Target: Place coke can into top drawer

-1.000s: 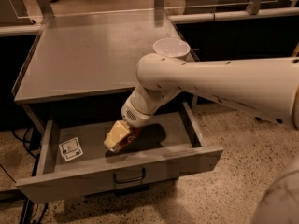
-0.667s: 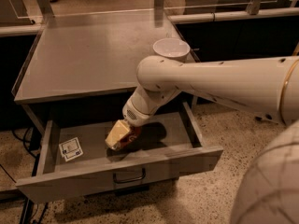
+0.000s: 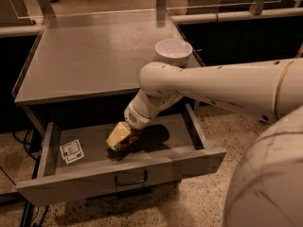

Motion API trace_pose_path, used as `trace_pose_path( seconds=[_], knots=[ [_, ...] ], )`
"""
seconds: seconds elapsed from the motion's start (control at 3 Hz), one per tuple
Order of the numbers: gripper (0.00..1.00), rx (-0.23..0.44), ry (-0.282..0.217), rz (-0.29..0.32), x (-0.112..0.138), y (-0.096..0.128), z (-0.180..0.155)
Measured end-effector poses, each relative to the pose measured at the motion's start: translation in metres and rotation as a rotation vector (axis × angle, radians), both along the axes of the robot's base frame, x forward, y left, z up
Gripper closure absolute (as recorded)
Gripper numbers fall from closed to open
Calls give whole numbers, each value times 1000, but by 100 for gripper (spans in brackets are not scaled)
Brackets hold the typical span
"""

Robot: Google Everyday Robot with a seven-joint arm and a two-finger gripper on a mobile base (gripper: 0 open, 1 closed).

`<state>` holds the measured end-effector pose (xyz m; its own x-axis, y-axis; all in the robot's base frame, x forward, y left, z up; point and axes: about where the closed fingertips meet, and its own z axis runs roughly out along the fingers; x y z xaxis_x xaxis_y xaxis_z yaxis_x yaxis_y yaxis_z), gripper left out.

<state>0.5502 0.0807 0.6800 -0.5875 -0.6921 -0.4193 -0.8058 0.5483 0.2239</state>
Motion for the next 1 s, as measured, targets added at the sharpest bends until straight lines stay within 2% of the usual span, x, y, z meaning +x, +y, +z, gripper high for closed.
trace_pose_path(
  seconds=[0.67, 1.0],
  knots=[
    [100, 73, -53, -19, 7, 8, -13],
    [100, 74, -59, -21, 6, 12, -23]
  ],
)
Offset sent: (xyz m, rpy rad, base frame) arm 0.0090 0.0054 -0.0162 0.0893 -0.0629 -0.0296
